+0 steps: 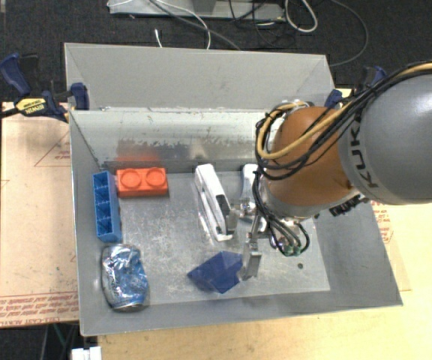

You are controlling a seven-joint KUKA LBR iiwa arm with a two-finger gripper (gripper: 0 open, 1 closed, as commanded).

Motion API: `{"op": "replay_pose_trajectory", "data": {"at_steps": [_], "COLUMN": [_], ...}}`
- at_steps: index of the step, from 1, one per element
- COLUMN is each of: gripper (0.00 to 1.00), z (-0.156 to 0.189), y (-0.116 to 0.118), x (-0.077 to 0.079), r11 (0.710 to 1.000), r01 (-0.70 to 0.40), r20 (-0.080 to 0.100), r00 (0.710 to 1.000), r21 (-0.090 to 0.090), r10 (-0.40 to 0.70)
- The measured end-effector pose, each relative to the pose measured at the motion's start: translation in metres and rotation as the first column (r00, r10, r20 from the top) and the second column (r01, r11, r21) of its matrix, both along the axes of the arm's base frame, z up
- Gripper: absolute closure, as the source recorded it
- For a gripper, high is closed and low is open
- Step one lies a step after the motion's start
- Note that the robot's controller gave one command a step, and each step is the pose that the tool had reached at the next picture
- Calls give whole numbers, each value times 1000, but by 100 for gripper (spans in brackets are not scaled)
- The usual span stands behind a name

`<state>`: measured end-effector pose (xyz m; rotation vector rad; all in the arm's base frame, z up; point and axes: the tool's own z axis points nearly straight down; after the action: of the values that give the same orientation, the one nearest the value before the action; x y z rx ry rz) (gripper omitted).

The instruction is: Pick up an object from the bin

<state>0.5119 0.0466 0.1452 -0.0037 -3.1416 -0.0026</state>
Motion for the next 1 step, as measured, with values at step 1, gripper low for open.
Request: {"op": "replay_pose_trajectory", "data": {"at_steps": [1], "gripper": [0], "z": [-78], "y": [16], "x": [-16], "r11": [1000], "r01": [-23], "r20": [1], "r00": [1000], "r21": [2], "r10": [23]}}
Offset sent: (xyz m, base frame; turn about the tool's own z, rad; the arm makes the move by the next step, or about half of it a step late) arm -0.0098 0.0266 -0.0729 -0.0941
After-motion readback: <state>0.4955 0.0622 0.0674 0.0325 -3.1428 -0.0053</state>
